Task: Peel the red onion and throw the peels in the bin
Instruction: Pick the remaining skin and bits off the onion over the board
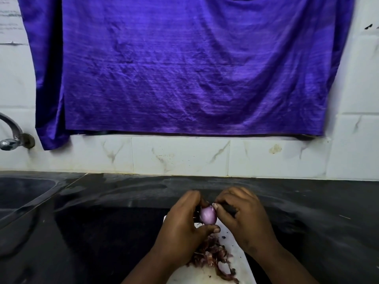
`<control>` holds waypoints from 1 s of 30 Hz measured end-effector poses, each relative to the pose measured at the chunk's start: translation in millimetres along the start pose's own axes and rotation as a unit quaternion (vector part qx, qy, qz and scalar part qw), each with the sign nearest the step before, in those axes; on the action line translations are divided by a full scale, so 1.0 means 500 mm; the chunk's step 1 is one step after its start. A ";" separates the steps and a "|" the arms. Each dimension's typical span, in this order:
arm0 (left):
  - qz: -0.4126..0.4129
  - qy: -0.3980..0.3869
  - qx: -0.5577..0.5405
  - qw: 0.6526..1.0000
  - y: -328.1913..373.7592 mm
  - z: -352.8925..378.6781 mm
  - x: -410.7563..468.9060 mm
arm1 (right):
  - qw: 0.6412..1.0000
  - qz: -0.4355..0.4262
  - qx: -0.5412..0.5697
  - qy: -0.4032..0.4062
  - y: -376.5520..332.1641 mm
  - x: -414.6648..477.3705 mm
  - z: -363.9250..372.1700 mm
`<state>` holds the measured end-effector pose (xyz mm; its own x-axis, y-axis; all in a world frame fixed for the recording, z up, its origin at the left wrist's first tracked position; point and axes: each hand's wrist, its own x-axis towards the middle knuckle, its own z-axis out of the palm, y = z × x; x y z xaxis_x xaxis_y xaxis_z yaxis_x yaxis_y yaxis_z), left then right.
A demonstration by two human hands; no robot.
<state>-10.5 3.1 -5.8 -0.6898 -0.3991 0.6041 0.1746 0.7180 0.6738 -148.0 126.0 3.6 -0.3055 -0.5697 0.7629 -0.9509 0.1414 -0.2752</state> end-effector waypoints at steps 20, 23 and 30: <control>-0.005 0.039 -0.011 0.999 0.014 -0.006 0.001 | 0.945 0.123 0.304 -0.010 -0.008 0.002 -0.010; -0.006 0.020 -0.020 1.000 0.011 -0.006 0.002 | 0.939 0.115 0.322 -0.044 -0.008 0.001 -0.004; -0.054 0.013 -0.118 0.991 0.018 0.005 0.004 | 0.895 0.213 0.389 0.042 -0.009 0.004 0.010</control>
<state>-11.9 10.4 0.3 -0.6954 -0.4828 0.5322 0.2626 0.5187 0.8136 -144.4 119.9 3.4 -0.6666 -0.5309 0.5233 -0.4347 -0.2934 -0.8514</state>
